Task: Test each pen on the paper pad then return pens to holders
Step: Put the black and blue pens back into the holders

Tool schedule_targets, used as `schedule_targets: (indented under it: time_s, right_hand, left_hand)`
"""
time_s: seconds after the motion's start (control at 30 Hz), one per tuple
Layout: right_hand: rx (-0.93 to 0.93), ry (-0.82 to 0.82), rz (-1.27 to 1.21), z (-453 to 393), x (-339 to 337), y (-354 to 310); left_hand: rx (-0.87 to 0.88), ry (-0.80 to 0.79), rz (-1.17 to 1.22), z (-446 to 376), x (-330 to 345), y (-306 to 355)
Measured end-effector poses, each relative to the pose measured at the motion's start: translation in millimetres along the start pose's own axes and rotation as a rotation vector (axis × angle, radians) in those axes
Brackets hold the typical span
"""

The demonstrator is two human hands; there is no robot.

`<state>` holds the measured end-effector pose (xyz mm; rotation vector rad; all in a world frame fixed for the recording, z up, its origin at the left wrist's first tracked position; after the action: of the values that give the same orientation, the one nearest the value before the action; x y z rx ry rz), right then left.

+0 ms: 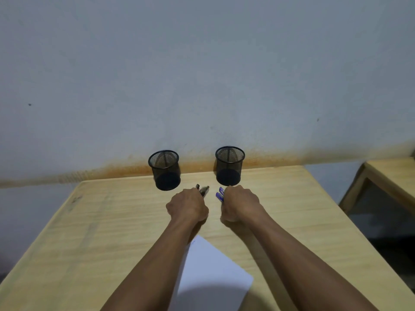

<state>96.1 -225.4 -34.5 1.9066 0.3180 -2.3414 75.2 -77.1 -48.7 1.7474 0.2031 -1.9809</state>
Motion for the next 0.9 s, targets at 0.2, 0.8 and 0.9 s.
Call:
schedule_targets:
  time_s: [0.2,0.8,0.9]
  right_hand:
    - [0.062,0.007,-0.359,3.8,7.3,29.0]
    - [-0.050,0.790,-1.285,-57.7,-117.0,32.2]
    - [-0.021,0.851,-1.134,-66.7,-92.5,39.1]
  left_hand:
    - [0.085,0.171,0.468,4.1,-11.0,-14.7]
    - [0.197,0.718,1.323,-53.4,-148.8,-63.5]
    - [0.089,0.706,1.154,-71.8,-120.1,-77.3]
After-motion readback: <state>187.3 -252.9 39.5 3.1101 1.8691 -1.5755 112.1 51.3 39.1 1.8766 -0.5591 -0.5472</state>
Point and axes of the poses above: each hand's wrist, its own z-axis away from the middle knuckle, its own x-axis out of the palm, y = z × x, the point moved 10 cm from there along -z, towards the middle knuckle, and after that the axes turned 4 degrees about z, right-handed, at the moved point
